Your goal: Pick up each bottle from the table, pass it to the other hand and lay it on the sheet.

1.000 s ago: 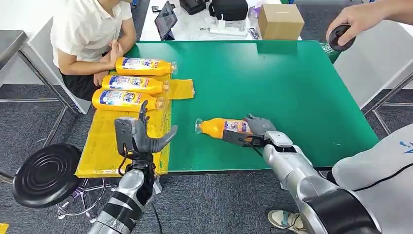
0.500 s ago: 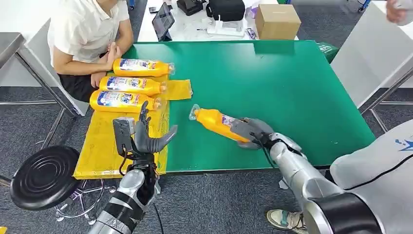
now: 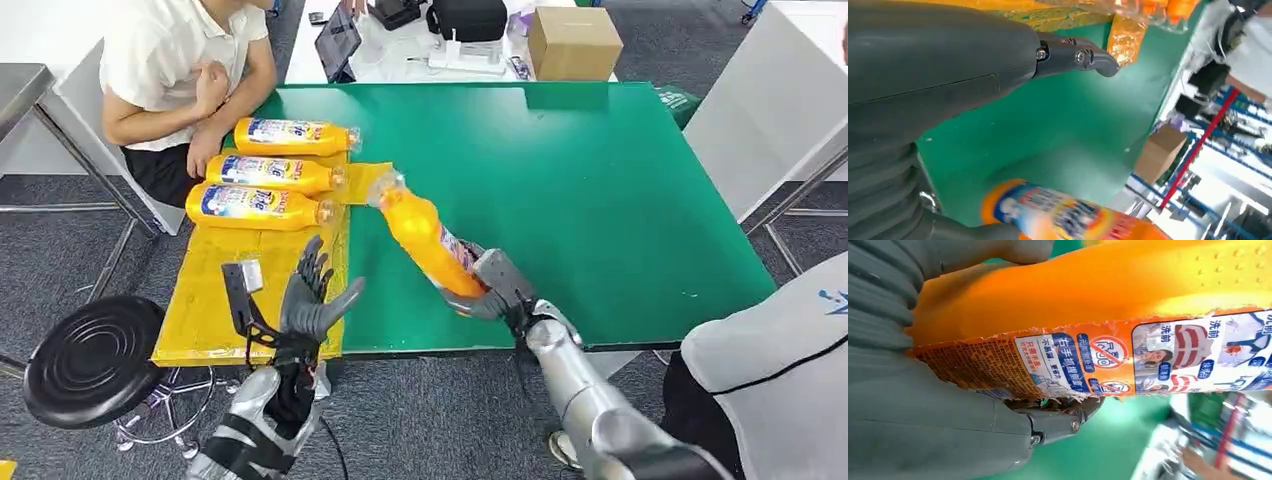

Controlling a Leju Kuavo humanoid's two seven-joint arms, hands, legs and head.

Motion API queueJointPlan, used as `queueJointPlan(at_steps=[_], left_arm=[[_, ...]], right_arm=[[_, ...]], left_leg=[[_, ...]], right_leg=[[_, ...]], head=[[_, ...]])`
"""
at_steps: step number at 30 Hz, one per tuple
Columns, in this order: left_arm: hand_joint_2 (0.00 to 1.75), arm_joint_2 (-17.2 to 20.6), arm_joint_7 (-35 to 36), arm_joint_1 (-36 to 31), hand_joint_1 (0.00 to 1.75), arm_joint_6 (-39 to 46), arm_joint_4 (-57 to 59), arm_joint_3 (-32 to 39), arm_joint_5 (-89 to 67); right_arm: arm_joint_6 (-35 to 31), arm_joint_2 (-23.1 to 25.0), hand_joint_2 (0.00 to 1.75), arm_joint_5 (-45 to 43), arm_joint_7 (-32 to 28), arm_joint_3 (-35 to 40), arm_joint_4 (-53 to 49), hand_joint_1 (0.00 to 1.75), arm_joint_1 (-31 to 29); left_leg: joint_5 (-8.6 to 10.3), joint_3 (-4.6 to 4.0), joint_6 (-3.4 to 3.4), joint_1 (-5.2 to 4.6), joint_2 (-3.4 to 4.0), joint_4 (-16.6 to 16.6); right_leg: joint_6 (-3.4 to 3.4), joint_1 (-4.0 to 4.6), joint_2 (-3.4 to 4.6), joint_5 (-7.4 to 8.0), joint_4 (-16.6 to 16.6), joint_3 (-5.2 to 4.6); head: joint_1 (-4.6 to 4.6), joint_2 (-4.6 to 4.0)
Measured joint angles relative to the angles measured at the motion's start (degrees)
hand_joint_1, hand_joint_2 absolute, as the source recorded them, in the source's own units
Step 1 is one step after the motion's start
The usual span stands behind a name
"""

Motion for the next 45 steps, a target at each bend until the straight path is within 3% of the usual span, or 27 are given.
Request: queueJointPlan(at_steps=[5,17,45], left_arm=[[1.75,0.9,-0.3,0.5,0.0,-3.0,-1.1,-2.8,-4.3],[1.75,0.6,-0.9,0.2,0.0,-4.8,-1.0,-5.1,-5.3],[1.75,0.4,-1.8,1.2,0.0,-8.9,-5.3,-5.1,1.4]], right_arm=[[0.4,0.5,1.75,-3.6,0.1,4.6,-6.1,1.75,2.7],[2.4,2.8,1.75,-3.4,-0.4,12.5,-8.3,1.75,2.9],[1.7,2.7,1.75,-4.0,-1.2,16.4,-4.8,1.75,2.9]], left_leg=[[0.0,-0.05,0.01,-0.06,-0.01,0.0],[0.01,-0.05,-0.01,-0.04,0.02,0.0],[0.01,-0.07,0.0,-0.06,0.01,0.0]], right_leg=[[0.0,-0.07,0.0,0.01,0.0,-0.05],[0.0,-0.04,0.01,0.02,0.0,-0.1],[0.01,-0.06,0.01,0.02,0.0,-0.1]], head=[[0.0,0.0],[0.0,0.0],[0.0,0.0]])
